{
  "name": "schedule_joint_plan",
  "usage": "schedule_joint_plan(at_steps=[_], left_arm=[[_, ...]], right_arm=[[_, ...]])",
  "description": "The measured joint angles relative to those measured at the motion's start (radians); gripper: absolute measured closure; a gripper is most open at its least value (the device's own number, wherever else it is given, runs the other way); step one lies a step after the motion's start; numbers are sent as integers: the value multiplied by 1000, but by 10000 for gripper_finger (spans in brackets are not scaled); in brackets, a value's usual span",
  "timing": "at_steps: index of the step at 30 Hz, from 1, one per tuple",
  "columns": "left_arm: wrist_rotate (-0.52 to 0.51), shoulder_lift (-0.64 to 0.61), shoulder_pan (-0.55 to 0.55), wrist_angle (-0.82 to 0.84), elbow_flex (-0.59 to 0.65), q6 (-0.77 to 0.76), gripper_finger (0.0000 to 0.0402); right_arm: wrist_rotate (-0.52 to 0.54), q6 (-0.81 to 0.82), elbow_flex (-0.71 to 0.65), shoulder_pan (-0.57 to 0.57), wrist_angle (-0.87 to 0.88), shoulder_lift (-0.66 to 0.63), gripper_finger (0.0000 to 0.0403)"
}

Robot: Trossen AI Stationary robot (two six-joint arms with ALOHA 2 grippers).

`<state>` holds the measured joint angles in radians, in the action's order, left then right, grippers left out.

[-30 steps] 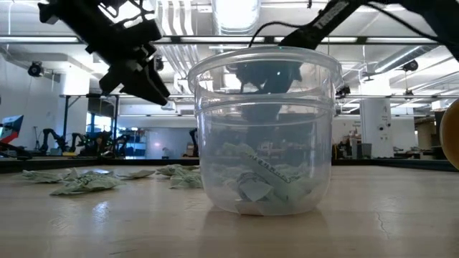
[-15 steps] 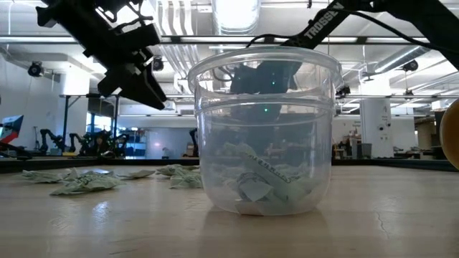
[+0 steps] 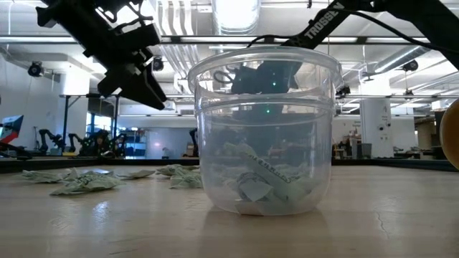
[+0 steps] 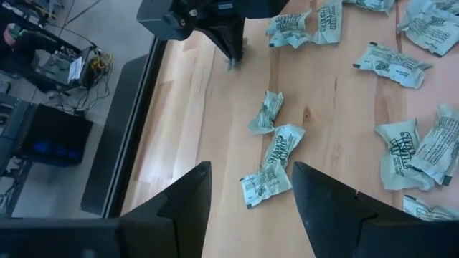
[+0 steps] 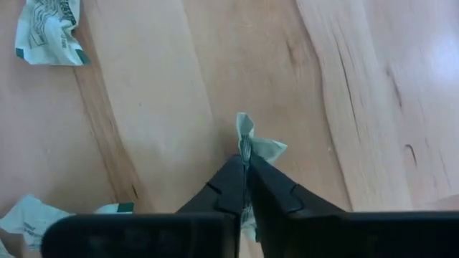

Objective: Pick and place Stevia / Truvia into bins
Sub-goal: Put the stevia packet into the transparent bin

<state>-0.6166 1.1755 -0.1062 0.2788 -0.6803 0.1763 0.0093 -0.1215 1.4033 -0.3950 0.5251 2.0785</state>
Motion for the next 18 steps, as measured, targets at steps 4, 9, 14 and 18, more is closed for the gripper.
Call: schedule_joint_plan(at_steps=[4, 9, 14, 18], left_arm=[[0, -2, 0, 0, -1, 50, 224], [-1, -28, 0, -1, -16, 93, 224], [-2, -81, 0, 0, -27, 101, 224], [-2, -128, 0, 0, -27, 92, 224]], right_arm=[[2, -1, -1, 11, 7, -11, 394], [11, 12, -2, 40, 37, -83, 394], [19, 25, -31, 113, 67, -215, 394], [18, 53, -101, 208, 58, -336, 394]])
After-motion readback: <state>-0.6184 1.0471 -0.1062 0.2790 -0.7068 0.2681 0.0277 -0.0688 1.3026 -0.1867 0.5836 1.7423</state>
